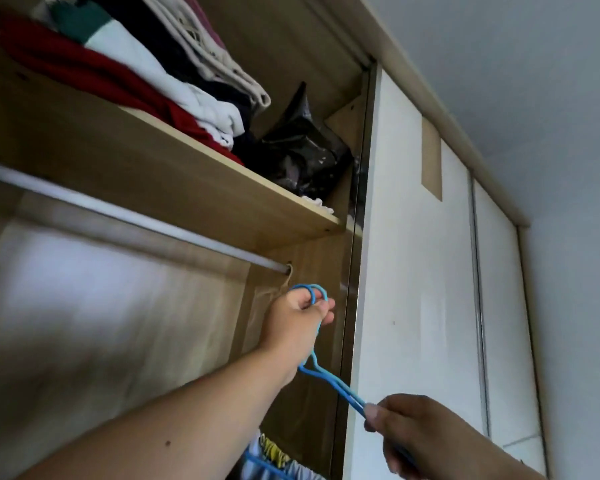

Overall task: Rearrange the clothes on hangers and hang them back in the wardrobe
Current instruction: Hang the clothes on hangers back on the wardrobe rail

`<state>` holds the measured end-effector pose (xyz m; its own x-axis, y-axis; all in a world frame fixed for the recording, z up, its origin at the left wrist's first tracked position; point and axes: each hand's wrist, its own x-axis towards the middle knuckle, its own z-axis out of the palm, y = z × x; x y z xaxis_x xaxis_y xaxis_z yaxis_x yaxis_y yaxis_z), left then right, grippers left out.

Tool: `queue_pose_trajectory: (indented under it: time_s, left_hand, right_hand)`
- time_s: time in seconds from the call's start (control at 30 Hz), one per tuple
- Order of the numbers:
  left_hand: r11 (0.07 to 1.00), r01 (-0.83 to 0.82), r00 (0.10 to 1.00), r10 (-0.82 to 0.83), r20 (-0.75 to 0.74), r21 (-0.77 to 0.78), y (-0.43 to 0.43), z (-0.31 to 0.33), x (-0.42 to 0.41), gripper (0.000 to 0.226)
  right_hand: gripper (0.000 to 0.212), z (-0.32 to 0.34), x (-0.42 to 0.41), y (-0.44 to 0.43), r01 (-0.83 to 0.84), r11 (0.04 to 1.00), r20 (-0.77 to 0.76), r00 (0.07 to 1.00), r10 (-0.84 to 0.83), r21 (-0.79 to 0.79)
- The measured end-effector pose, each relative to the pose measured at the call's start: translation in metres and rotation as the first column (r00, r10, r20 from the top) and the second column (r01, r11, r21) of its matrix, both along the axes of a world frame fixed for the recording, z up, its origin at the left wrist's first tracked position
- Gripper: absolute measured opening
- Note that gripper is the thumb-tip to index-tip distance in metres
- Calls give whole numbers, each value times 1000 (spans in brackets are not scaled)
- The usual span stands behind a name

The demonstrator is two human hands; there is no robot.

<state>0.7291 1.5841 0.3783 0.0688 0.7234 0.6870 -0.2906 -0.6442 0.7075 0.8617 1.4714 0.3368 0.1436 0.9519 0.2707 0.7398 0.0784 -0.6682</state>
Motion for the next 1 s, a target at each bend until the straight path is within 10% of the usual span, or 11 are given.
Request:
queue_pose_trajectory:
  time_s: [0.53, 1.0]
  left_hand:
    - [866, -227, 887, 373, -272, 446, 246, 165, -29, 31]
    - [399, -515, 185, 916, -356, 759, 354, 173, -25, 42]
  right_hand:
    - [37, 133, -39, 220, 60, 932, -76, 996, -35, 359]
    - [31, 131, -38, 350, 112, 946, -215, 975, -46, 303]
